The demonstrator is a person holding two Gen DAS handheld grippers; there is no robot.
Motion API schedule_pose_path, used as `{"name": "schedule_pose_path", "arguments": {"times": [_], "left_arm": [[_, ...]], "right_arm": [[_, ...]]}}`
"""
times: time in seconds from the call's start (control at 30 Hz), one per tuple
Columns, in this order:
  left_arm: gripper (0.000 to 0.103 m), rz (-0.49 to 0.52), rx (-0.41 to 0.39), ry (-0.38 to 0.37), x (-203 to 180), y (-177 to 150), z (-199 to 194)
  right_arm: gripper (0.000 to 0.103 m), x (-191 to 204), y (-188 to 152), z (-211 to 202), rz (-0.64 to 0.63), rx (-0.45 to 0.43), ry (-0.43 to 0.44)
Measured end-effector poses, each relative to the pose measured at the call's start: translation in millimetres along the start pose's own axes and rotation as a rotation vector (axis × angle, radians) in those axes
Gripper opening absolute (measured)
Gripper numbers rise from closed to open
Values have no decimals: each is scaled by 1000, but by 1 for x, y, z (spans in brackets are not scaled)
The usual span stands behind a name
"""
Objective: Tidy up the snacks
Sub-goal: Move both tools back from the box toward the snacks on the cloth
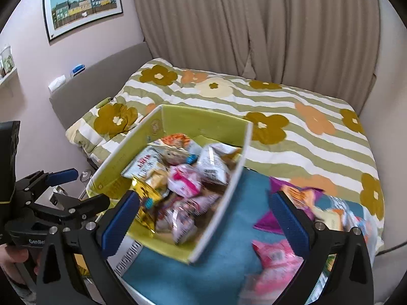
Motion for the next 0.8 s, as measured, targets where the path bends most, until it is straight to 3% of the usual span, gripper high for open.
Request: {"name": "schedule_pose_path", "arguments": {"times": [0.3, 0.6, 0.8], "left_arm": [[99, 79, 7, -53, -112, -15, 9], [99, 94, 84, -82, -212, -31, 48], [99, 67, 145, -50, -244, -34, 86]], "right_arm": [[103, -98, -46, -56, 87, -31, -74], [103, -192, -87, -83, 162, -22, -109], [103, -238, -106, -81, 172, -6, -121]]}}
Point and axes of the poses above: each gripper's, at about its wrist camera, not at the fingertips, and z roughly the way its jaws point, x to its left, y to its top, the point moved 6 cm from there along z, roughly the way its jaws point, and after that the axes turned 8 degrees about x, right-handed, at the moved point
